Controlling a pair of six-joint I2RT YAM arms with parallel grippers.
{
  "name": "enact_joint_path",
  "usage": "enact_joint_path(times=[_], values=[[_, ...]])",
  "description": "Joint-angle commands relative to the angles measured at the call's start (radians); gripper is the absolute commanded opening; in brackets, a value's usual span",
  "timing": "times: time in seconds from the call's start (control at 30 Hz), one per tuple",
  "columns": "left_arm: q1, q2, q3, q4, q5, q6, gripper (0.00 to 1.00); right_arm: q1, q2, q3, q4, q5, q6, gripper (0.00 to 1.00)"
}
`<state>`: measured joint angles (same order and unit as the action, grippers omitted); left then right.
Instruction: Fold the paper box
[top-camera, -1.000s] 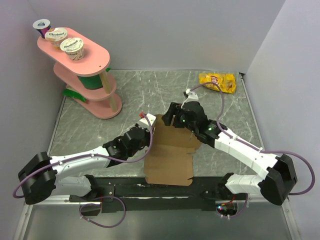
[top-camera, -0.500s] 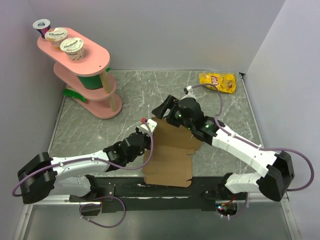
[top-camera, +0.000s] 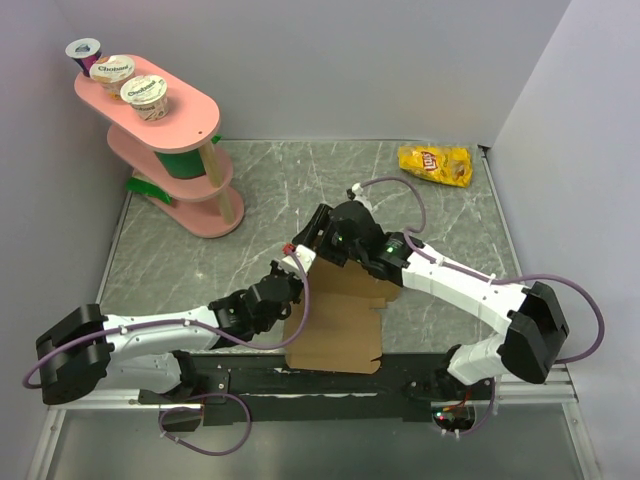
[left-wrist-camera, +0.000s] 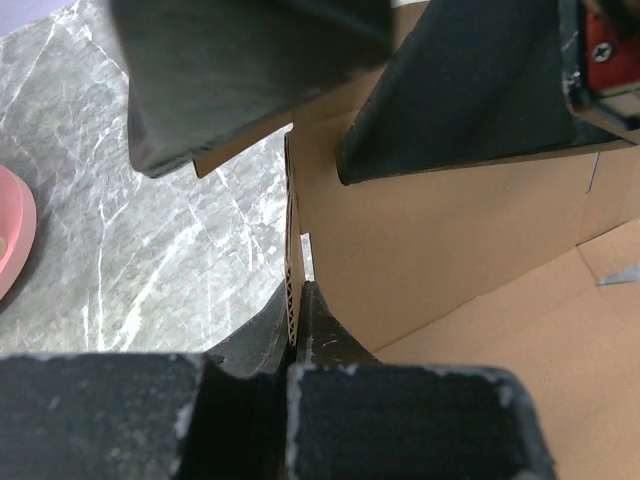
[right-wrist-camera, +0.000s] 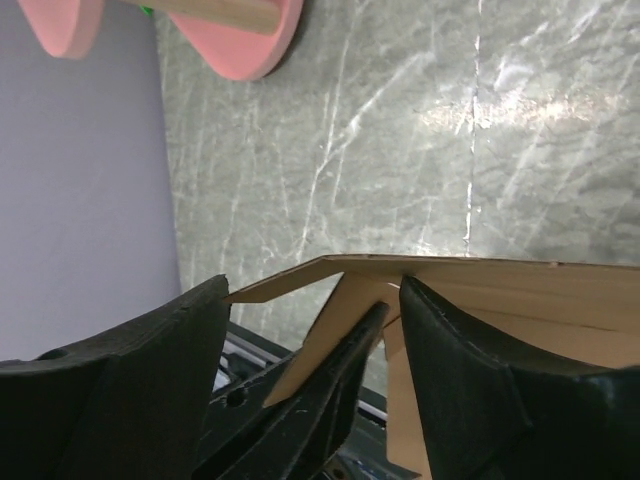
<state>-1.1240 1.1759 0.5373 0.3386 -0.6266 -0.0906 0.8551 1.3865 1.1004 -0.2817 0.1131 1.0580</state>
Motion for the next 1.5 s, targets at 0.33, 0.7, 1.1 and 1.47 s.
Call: enact_joint_path(times=[0.33, 0.7, 1.1, 1.47], values=[[-0.013, -0.035, -0.022, 0.033, -0.025, -0.008, 0.01, 0.018, -0.075, -0.039, -0.031, 0.089, -0.004, 0.31], [-0.013, -0.097, -0.051, 0.011, -0.012, -0.026, 0.01, 0.016, -0.101, -0.085, -0.045, 0.152, -0.05, 0.25], [-0.011, -0.171, -0.085, 0.034, 0.085, 0.0, 0.01, 0.002, -0.145, -0.223, 0.173, 0.198, -0.314, 0.19], [0.038, -0.176, -0.073, 0.036, 0.235, -0.044, 0.01, -0.008, -0.46, -0.251, 0.152, -0.041, -0.815, 0.99]])
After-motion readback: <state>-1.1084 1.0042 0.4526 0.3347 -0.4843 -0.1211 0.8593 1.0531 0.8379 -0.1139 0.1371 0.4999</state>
